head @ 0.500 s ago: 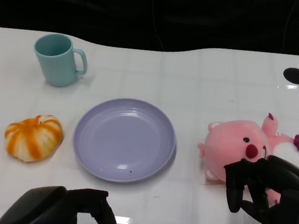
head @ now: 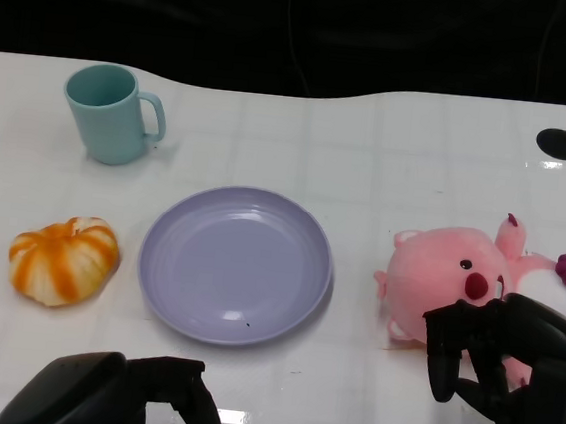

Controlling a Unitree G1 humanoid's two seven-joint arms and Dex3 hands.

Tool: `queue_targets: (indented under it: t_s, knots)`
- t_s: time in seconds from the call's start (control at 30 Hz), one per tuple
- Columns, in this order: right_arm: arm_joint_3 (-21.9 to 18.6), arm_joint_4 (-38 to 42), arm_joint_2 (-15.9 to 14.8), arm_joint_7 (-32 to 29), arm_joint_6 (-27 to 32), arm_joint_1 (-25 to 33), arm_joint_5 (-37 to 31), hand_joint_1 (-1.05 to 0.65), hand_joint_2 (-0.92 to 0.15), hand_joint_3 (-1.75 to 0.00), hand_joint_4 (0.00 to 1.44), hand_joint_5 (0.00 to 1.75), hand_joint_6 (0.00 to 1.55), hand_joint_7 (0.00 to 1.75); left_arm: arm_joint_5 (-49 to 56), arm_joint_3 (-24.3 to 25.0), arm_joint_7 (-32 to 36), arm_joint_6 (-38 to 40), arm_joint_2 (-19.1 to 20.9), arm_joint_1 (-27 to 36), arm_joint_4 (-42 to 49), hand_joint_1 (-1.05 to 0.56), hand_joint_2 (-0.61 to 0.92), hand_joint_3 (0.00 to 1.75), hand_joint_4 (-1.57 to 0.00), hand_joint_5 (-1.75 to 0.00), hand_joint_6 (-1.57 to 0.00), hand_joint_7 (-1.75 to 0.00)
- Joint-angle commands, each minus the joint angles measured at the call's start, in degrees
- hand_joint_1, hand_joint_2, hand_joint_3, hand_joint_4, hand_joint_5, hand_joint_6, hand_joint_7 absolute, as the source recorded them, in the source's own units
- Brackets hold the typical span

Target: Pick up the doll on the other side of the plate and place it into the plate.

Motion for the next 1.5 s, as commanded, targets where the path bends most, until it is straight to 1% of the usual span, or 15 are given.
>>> queue_targets:
  t_s: [0.03, 0.53, 0.7, 0.77, 0.8, 0.87, 0.9, 0.97, 1.0, 1.1, 1.17, 1.2, 1.3, 1.4, 1.5]
  knots:
    - [0.05, -0.68, -0.75, -0.08, 0.67, -0.58, -0.24, -0.06, -0.51, -1.15, 0.8, 1.75, 0.7, 1.53, -0.4, 0.23, -0.51, -0.19, 0.73, -0.03, 0.25, -0.28, 0.92, 0.39, -0.61, -1.63, -0.7, -0.98]
    - [0.11, -0.82, -0.64, -0.27, 0.96, -0.61, -0.45, -0.06, -0.51, -1.15, 0.8, 1.75, 0.71, 1.52, -0.33, 0.26, -0.41, -0.22, 0.85, 0.03, 0.16, -0.28, 0.92, 0.39, -0.62, -1.64, -0.71, -0.98]
    - [-0.4, -0.9, 0.64, -1.68, 1.38, -0.56, 0.29, -0.02, -0.47, -1.16, 0.78, 1.7, 0.77, 1.37, -0.52, 0.38, -0.54, -0.11, 0.92, 0.05, 0.28, -0.28, 0.92, 0.39, -0.61, -1.62, -0.7, -0.98]
    - [-0.96, -0.08, 1.48, -2.87, 0.33, -0.5, 1.25, 0.01, -0.48, -1.12, 0.79, 1.48, 0.79, 1.14, -0.64, 0.48, -0.6, -0.16, 1.01, 0.09, 0.31, -0.28, 0.92, 0.4, -0.61, -1.62, -0.7, -0.98]
    - [-1.35, 0.3, 2.1, -3.83, -0.06, -0.41, 1.64, 0.01, -0.49, -1.09, 0.79, 1.41, 0.8, 1.08, -0.6, 0.49, -0.63, -0.18, 1.09, 0.05, 0.37, -0.28, 0.92, 0.4, -0.61, -1.62, -0.7, -0.98]
    - [-1.94, 1.08, 3.02, -5.74, -1.16, -0.43, 1.91, 0.0, -0.55, -0.93, 0.79, 1.21, 0.79, 0.87, -0.67, 0.53, -0.39, -0.6, 1.17, 0.0, 0.65, -0.28, 0.92, 0.4, -0.61, -1.62, -0.7, -0.99]
    - [-2.11, 1.46, 3.27, -6.65, -1.82, -0.55, 1.73, -0.02, -0.61, -0.78, 0.77, 1.07, 0.77, 0.71, -0.76, 0.58, -0.33, -0.69, 1.16, 0.01, 0.75, -0.28, 0.92, 0.4, -0.61, -1.63, -0.7, -0.99]
    - [-2.32, 1.94, 3.67, -8.39, -2.85, -0.78, 1.12, -0.06, -0.71, -0.53, 0.73, 0.92, 0.76, 0.47, -0.92, 0.67, -0.3, -0.69, 1.11, 0.03, 0.81, -0.28, 0.92, 0.4, -0.61, -1.63, -0.7, -0.98]
    - [-2.55, 1.73, 4.06, -9.27, -2.58, -0.78, 0.98, -0.07, -0.74, -0.44, 0.73, 0.87, 0.77, 0.4, -0.84, 0.69, -0.39, -0.56, 1.15, 0.03, 0.79, -0.28, 0.92, 0.4, -0.61, -1.63, -0.7, -0.98]
    - [-2.77, 1.31, 4.27, -11.58, -2.74, -0.94, -0.55, -0.14, -0.85, -0.19, 0.58, 0.66, 0.66, 0.16, -0.68, 0.71, -0.46, -0.46, 1.26, -0.09, 1.03, -0.29, 0.92, 0.4, -0.61, -1.64, -0.7, -0.98]
    - [-2.88, 1.7, 4.09, -13.63, -4.04, -1.41, -2.37, -0.21, -0.88, -0.09, 0.53, 0.53, 0.59, 0.07, -0.72, 0.7, -0.3, -0.71, 1.25, -0.18, 1.32, -0.29, 0.92, 0.4, -0.61, -1.64, -0.7, -0.98]
    - [-2.95, 1.98, 4.04, -14.37, -4.58, -1.64, -2.97, -0.27, -0.89, -0.06, 0.46, 0.46, 0.52, 0.03, -0.74, 0.7, -0.2, -0.9, 1.25, -0.2, 1.46, -0.29, 0.92, 0.4, -0.61, -1.65, -0.7, -0.99]
    - [-3.54, 2.64, 3.83, -15.38, -5.44, -2.25, -3.38, -0.37, -0.91, -0.03, 0.29, 0.36, 0.36, 0.0, -0.66, 0.75, -0.05, -1.41, 1.34, -0.25, 1.81, -0.29, 0.92, 0.4, -0.61, -1.65, -0.7, -0.99]
    - [-3.89, 2.49, 3.06, -16.53, -6.2, -2.57, -5.26, -0.44, -0.9, -0.01, 0.17, 0.3, 0.24, 0.0, -0.79, 0.94, 0.02, -2.02, 1.4, -0.15, 2.08, -0.29, 0.92, 0.4, -0.61, -1.65, -0.7, -0.99]
    - [-4.11, 2.15, 2.25, -17.64, -6.9, -2.79, -7.45, -0.5, -0.88, 0.0, 0.04, 0.27, 0.17, 0.0, -0.82, 1.06, -0.16, -2.08, 1.4, -0.02, 2.05, -0.28, 0.92, 0.4, -0.61, -1.64, -0.7, -1.0]
